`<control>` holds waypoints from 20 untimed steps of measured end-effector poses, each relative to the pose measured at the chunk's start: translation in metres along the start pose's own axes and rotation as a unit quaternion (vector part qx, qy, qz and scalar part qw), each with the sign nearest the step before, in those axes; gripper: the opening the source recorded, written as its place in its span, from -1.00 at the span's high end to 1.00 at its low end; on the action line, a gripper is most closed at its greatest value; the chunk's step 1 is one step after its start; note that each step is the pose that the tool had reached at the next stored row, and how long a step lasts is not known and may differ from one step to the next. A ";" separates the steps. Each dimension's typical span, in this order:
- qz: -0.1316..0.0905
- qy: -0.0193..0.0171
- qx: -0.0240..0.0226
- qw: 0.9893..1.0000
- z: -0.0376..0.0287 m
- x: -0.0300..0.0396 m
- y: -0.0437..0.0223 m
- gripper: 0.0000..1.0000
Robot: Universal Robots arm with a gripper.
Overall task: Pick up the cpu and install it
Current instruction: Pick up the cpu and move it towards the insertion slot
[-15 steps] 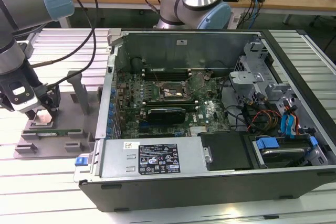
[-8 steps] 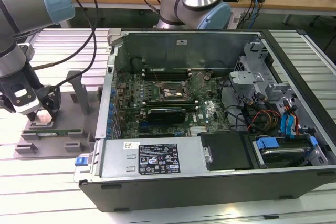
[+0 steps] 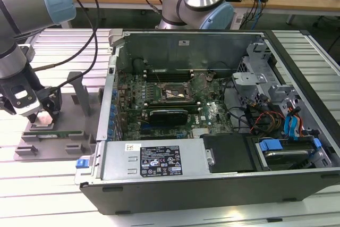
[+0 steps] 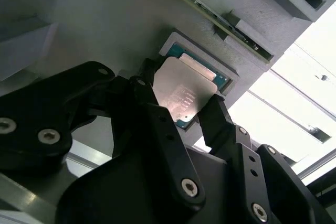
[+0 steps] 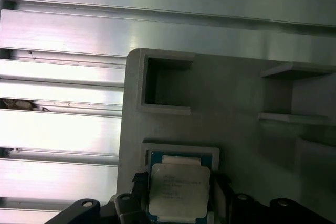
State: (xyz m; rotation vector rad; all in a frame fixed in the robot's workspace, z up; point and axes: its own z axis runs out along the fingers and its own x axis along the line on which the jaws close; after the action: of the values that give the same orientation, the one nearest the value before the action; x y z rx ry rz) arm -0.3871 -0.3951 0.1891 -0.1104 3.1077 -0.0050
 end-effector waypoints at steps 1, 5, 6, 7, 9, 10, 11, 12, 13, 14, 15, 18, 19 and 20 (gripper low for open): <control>0.000 0.000 0.000 1.000 0.0000 0.0000 0.0000 -0.21; 0.000 0.000 0.000 1.000 0.0001 0.0000 0.0000 -0.21; 0.000 0.000 0.000 1.000 -0.0001 0.0001 0.0000 -0.11; 0.000 0.000 0.000 1.000 0.0000 0.0001 0.0000 -0.11; 0.000 0.000 0.000 1.000 0.0000 0.0001 0.0000 -0.11; 0.000 0.000 0.000 1.000 0.0001 0.0000 0.0000 -0.11; 0.000 0.000 0.000 1.000 0.0001 0.0000 0.0000 -0.11; 0.000 0.000 0.000 1.000 0.0001 0.0000 0.0000 -0.11; 0.000 0.000 -0.001 1.000 0.0001 0.0000 0.0000 -0.11; 0.000 0.000 -0.001 1.000 0.0002 0.0000 0.0000 -0.11; 0.000 0.000 -0.001 1.000 0.0001 0.0000 0.0000 -0.11; 0.000 0.000 -0.001 1.000 0.0002 0.0000 0.0000 -0.11; 0.000 0.000 -0.001 1.000 0.0002 0.0000 0.0000 -0.11; 0.000 0.000 -0.001 1.000 0.0002 0.0000 0.0000 -0.11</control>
State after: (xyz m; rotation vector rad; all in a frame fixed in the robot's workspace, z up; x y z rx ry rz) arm -0.3871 -0.3951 0.1890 -0.1104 3.1076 -0.0025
